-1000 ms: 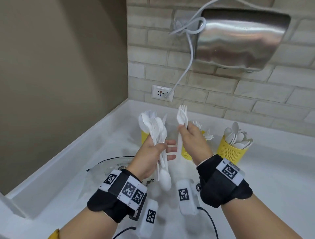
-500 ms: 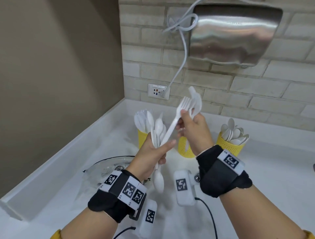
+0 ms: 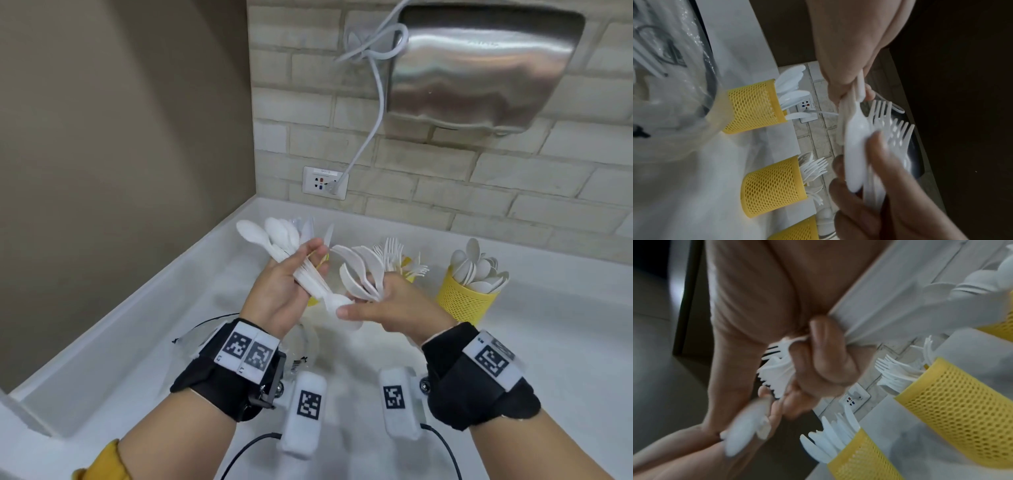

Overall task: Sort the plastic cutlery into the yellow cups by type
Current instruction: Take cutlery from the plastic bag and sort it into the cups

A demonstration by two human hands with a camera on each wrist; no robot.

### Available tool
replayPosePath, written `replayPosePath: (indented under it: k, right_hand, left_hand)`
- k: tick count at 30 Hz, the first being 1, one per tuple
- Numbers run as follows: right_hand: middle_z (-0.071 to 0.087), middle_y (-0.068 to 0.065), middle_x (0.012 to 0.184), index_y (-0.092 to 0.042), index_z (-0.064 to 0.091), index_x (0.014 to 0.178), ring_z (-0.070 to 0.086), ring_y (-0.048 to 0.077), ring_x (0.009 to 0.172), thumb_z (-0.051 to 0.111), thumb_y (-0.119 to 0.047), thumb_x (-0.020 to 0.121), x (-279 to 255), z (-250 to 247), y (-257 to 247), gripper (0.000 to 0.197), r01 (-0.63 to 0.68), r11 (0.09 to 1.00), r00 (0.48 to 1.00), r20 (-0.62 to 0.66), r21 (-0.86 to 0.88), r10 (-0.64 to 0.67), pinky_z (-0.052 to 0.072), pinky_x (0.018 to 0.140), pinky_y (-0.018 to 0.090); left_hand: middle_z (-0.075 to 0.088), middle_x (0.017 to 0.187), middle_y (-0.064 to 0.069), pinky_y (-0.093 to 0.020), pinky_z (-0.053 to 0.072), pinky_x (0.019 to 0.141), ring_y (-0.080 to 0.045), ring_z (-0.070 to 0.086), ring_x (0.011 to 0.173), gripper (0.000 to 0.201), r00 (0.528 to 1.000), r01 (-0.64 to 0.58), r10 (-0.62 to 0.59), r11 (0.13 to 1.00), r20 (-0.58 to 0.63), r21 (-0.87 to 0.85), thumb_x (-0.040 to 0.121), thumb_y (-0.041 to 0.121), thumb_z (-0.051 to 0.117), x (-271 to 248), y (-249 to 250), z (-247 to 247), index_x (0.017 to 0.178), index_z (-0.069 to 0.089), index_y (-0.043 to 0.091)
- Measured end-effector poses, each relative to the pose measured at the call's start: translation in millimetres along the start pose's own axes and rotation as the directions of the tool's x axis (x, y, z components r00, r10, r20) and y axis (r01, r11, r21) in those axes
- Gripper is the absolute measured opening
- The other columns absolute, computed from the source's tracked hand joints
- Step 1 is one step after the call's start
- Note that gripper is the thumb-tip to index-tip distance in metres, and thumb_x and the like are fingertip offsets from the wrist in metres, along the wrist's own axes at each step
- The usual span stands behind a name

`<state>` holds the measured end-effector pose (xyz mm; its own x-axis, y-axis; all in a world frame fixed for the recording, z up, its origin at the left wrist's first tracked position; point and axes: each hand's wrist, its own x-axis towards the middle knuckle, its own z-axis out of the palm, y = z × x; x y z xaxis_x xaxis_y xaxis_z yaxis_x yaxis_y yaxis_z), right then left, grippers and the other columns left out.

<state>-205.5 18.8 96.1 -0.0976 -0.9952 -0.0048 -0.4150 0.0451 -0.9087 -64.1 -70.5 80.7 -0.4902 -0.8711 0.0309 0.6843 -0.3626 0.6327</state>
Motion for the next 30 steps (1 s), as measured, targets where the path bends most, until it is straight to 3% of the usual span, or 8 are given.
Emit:
replayPosePath:
  k: [6,10,15,18,21,25,27,30]
  right_hand:
    - [0.033,-0.013,0.044,-0.019,0.05,0.061,0.025,0.003,0.038,0.063,-0.004,0.084,1,-7,11,0.03,-0.072,0.994,0.996,-0.043,0.077,0.076,0.021,0.038,0.013]
    - [0.031,-0.003,0.056,-0.006,0.063,0.089,0.025,0.005,0.044,0.059,-0.006,0.088,8,-23,17,0.004,0.007,0.936,0.972,-0.224,0.352,0.077,0.02,0.037,0.015]
    - [0.03,-0.005,0.049,0.012,0.061,0.1,0.024,0.005,0.041,0.055,-0.009,0.09,12,-34,1,0.024,0.085,0.929,0.968,-0.249,0.361,0.009,0.019,0.036,0.016]
    - [0.038,-0.01,0.044,0.01,0.063,0.094,0.03,0.002,0.036,0.06,-0.012,0.088,18,-23,-10,0.022,0.084,0.969,0.967,-0.252,0.234,-0.023,0.023,0.036,0.013]
    - [0.05,-0.016,0.039,-0.005,0.065,0.091,0.042,-0.002,0.036,0.058,-0.012,0.09,24,-3,-13,0.009,0.145,0.974,0.954,-0.285,0.173,-0.092,0.031,0.039,0.011]
    - [0.051,-0.016,0.052,-0.02,0.054,0.086,0.043,0.0,0.046,0.05,-0.014,0.094,32,-2,-8,0.011,0.147,0.919,0.947,-0.321,0.366,-0.024,0.032,0.046,0.016]
    - [0.048,-0.003,0.064,-0.019,0.052,0.081,0.042,0.01,0.054,0.046,-0.011,0.094,43,-25,-4,0.017,0.205,0.855,0.895,-0.446,0.477,0.034,0.035,0.054,0.023]
    - [0.048,0.0,0.067,-0.012,0.048,0.085,0.048,0.004,0.055,0.042,-0.003,0.094,59,-61,3,0.014,0.381,0.868,0.725,-0.686,0.319,-0.066,0.041,0.063,0.018]
  left_hand:
    - [0.052,0.07,-0.001,-0.03,0.047,0.082,-0.013,0.05,0.064,0.012,0.995,-0.009,-0.001,0.994,-0.096,-0.106,0.096,0.012,0.042,3,5,-3,0.091,0.053,0.012]
    - [0.05,0.066,-0.002,-0.029,0.045,0.085,-0.013,0.048,0.062,0.022,0.983,-0.008,-0.009,0.996,-0.184,-0.092,0.098,0.02,0.04,6,16,-15,0.083,0.053,0.008]
    - [0.049,0.051,0.005,-0.018,0.038,0.053,-0.008,0.044,0.047,0.023,0.992,0.127,-0.1,0.852,-0.081,0.508,0.096,0.02,0.045,-1,14,-18,0.076,0.053,0.011]
    - [0.061,0.071,-0.003,-0.019,0.045,0.062,-0.013,0.055,0.062,0.023,0.973,0.107,-0.226,0.619,0.046,0.778,0.097,0.021,0.041,-12,3,-5,0.085,0.057,0.009]
    - [0.066,0.076,-0.006,-0.026,0.051,0.055,-0.015,0.057,0.052,0.021,0.919,0.182,-0.371,0.7,0.134,0.691,0.097,0.026,0.04,-19,-8,4,0.103,0.055,0.012]
    - [0.033,0.054,0.005,-0.018,0.031,0.039,-0.006,0.026,0.039,0.016,0.968,0.156,-0.242,0.779,0.062,0.608,0.091,0.025,0.05,-16,-10,-1,0.092,0.05,0.01]
    - [0.029,0.053,0.006,-0.017,0.03,0.04,-0.006,0.025,0.039,0.013,0.985,0.127,-0.172,0.793,0.019,0.596,0.094,0.019,0.048,-14,-7,-7,0.088,0.051,0.009]
    - [0.032,0.051,0.007,-0.017,0.033,0.042,-0.006,0.028,0.04,0.025,0.993,0.096,-0.12,0.824,0.007,0.559,0.095,0.019,0.045,-13,-4,-10,0.071,0.043,0.014]
